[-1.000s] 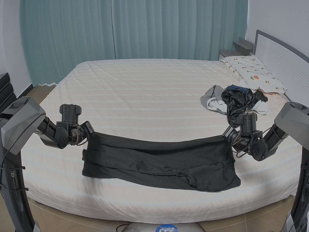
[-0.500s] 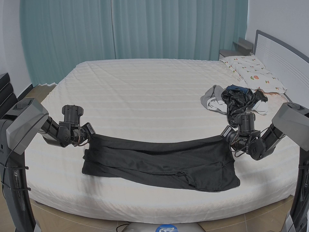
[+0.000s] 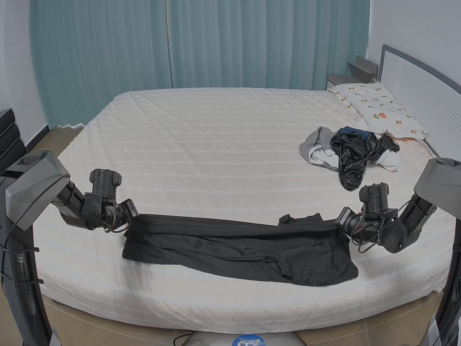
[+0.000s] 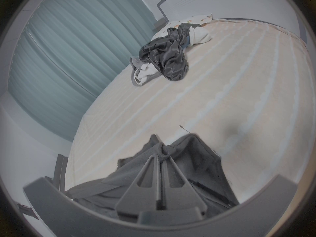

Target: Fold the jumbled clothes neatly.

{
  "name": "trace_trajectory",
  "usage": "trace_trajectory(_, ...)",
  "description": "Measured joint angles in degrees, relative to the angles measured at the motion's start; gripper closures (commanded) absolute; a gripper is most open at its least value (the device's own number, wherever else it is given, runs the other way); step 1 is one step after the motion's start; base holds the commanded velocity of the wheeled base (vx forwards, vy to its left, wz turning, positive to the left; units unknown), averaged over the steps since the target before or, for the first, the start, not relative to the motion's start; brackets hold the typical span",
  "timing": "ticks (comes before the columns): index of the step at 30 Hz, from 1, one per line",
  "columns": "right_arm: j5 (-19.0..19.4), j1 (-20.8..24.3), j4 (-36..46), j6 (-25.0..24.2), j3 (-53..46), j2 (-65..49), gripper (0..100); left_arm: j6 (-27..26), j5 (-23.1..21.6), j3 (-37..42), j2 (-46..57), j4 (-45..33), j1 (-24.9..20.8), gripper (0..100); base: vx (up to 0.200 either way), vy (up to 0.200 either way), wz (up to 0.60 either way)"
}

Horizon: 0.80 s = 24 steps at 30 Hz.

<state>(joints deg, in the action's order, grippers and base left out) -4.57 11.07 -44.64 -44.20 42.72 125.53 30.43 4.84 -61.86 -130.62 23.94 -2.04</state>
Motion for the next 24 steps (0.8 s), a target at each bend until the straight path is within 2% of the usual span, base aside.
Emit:
trace_trajectory(4,0.15,0.30,-0.07,0.90,-2.12,0.50,100,-0.55,-0.02,2.27,0.02,0.11,0.02,100,0.000,0.000,0.00)
trace_trajectory(5,0.15,0.37,-0.09,1.21,-2.50,0.79,0,-0.60,-0.05,2.60,-0.02,0.13,0.02,100,0.000,0.000,0.00)
trace_trajectory(6,0.17,0.39,-0.11,1.49,-2.82,1.05,0,-0.60,-0.06,2.79,-0.06,0.13,0.02,100,0.000,0.000,0.00)
trace_trajectory(7,0.15,0.48,-0.11,1.89,-3.22,1.35,0,-0.60,-0.06,3.04,-0.16,0.20,0.00,0,0.000,0.000,0.00)
trace_trajectory(17,0.30,-0.24,-2.88,1.26,-5.21,0.39,0,0.13,-0.11,5.90,1.18,0.37,0.30,0,0.000,0.000,0.00)
trace_trajectory(24,2.08,-2.56,-3.67,0.77,-3.67,-1.46,0,5.42,-2.22,3.47,3.72,1.04,2.11,0,0.000,0.000,0.00)
